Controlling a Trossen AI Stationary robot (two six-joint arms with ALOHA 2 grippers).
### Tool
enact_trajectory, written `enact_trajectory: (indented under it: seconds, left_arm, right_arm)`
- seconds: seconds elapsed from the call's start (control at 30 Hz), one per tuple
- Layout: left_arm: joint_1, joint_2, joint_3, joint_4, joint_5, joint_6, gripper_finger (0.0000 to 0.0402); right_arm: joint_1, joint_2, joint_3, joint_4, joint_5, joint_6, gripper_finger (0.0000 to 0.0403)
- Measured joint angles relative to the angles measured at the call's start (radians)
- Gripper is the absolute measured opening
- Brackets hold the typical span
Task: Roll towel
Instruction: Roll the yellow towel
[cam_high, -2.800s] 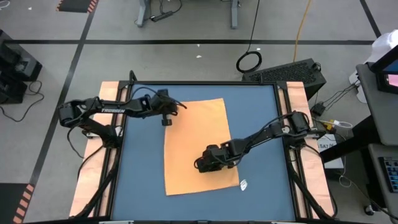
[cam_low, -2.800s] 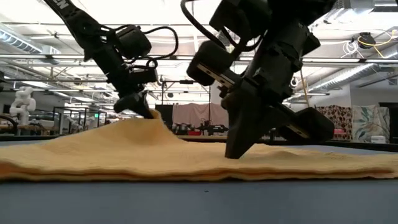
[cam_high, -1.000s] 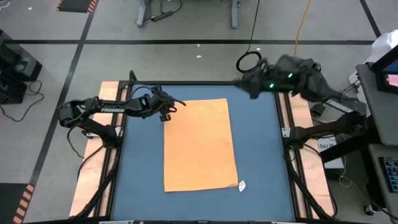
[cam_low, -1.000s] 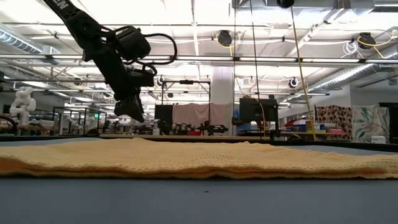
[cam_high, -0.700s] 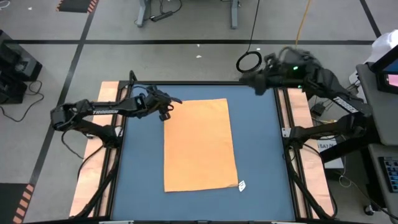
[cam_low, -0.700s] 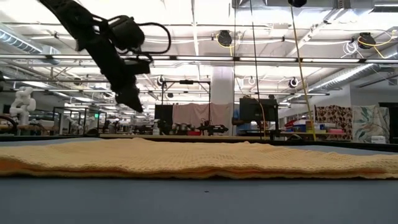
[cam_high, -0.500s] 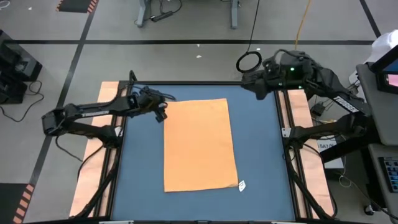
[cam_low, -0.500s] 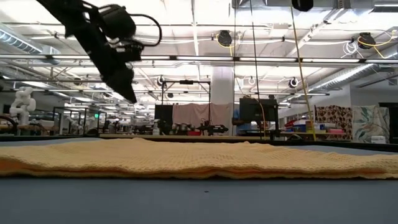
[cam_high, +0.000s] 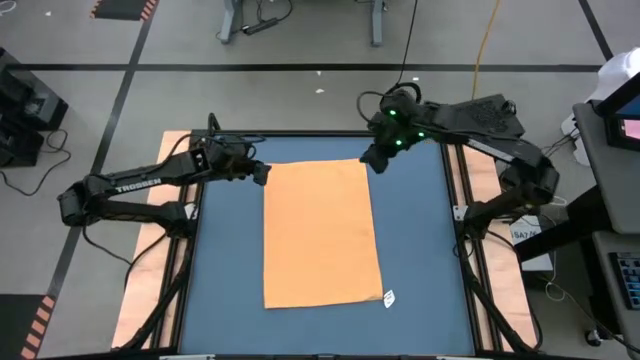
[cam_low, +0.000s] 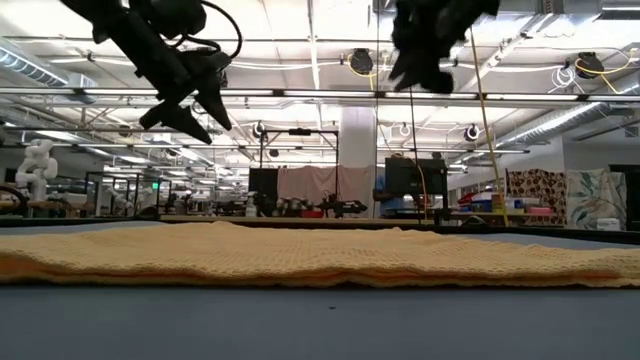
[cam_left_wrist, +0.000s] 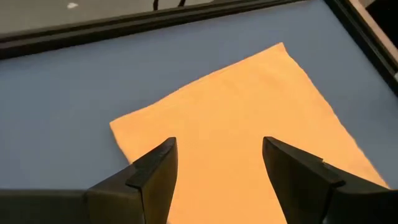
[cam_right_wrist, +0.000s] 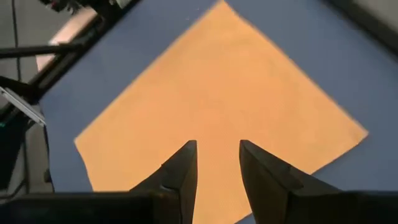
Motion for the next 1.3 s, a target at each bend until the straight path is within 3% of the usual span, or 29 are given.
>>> enact_trajectory:
  seconds: [0.13, 0.37, 0.57, 0.73, 0.87, 1.03, 1.3]
  left_arm:
    - [0.018, 0.037, 0.000, -0.015, 0.000, -0.008, 0.0239]
    - [0.103, 0.110, 0.000, 0.022, 0.194, -0.070, 0.0239]
    - [0.166, 0.112, 0.000, 0.047, 0.232, -0.052, 0.0239]
    - [0.209, 0.130, -0.002, 0.060, 0.221, 0.039, 0.0239]
    - [0.210, 0.128, -0.001, 0.132, 0.221, 0.248, 0.0239]
    - [0.221, 0.155, 0.000, 0.146, 0.171, 0.142, 0.0239]
    - [0.280, 0.286, -0.002, 0.036, 0.225, 0.089, 0.0238]
  right_arm:
    - [-0.043, 0.055, -0.116, 0.106, -0.078, -0.014, 0.0112]
    - [-0.081, 0.057, -0.383, 0.301, -0.134, 0.043, 0.0112]
    - [-0.083, 0.011, -0.534, 0.367, -0.134, 0.118, 0.0112]
    - [-0.086, 0.007, -0.551, 0.386, -0.075, 0.143, 0.0112]
    - [-0.127, 0.025, -0.551, 0.487, -0.054, 0.156, 0.0112]
    - [-0.207, 0.082, -0.551, 0.572, -0.048, 0.181, 0.0121]
    - [-0.228, 0.217, -0.474, 0.610, -0.021, 0.276, 0.0172]
